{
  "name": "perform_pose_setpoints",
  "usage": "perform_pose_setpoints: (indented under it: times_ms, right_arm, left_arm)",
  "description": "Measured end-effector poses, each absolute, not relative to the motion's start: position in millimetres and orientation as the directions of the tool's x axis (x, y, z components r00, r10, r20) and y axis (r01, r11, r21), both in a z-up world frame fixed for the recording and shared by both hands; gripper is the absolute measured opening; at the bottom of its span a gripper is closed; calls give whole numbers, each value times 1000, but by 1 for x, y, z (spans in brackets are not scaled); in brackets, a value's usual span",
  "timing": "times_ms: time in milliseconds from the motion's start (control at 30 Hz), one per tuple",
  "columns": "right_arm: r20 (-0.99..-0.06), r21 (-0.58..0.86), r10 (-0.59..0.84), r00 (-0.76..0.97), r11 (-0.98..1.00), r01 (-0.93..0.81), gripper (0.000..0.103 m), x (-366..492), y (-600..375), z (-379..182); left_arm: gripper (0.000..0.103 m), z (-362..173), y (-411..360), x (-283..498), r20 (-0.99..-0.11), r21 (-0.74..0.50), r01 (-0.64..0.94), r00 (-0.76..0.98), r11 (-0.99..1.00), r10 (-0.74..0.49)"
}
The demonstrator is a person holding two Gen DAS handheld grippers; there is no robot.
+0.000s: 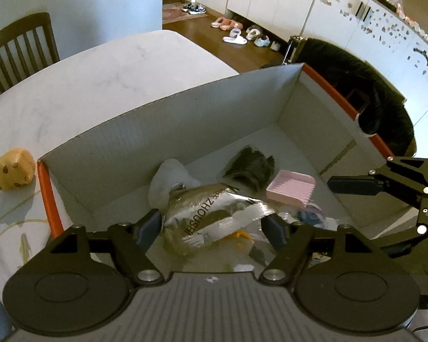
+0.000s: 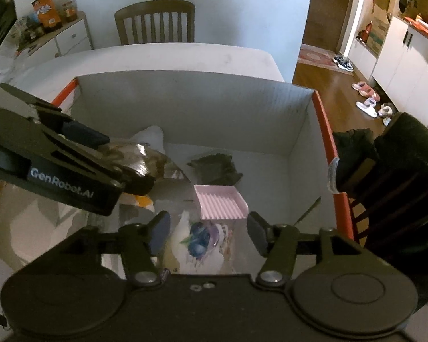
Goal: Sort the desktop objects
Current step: 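Lower the bag and tray into the shoebox and open both grippers, then withdraw both grippers from the shoebox back toward the table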
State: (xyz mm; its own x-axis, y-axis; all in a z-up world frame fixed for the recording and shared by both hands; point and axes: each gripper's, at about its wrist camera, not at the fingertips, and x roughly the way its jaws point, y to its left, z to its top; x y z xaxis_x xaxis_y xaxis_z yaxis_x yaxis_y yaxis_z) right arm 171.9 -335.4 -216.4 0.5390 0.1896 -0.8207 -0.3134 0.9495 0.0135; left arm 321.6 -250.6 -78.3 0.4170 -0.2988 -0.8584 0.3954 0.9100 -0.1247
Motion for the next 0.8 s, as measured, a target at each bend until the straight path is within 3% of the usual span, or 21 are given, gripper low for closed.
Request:
perform_pose_setpoints:
  times_ms: [633, 800]
  right_arm:
    - [-749, 98, 303, 590, 930, -354, 69, 135, -350, -170]
    - [-723, 127, 341, 601, 921, -369, 75, 125, -349, -157]
  left_arm:
    - [76, -16, -231, 259, -755, -222, 387, 513, 895, -409]
    - [76, 0, -222, 236, -724, -237, 389, 540, 890, -429]
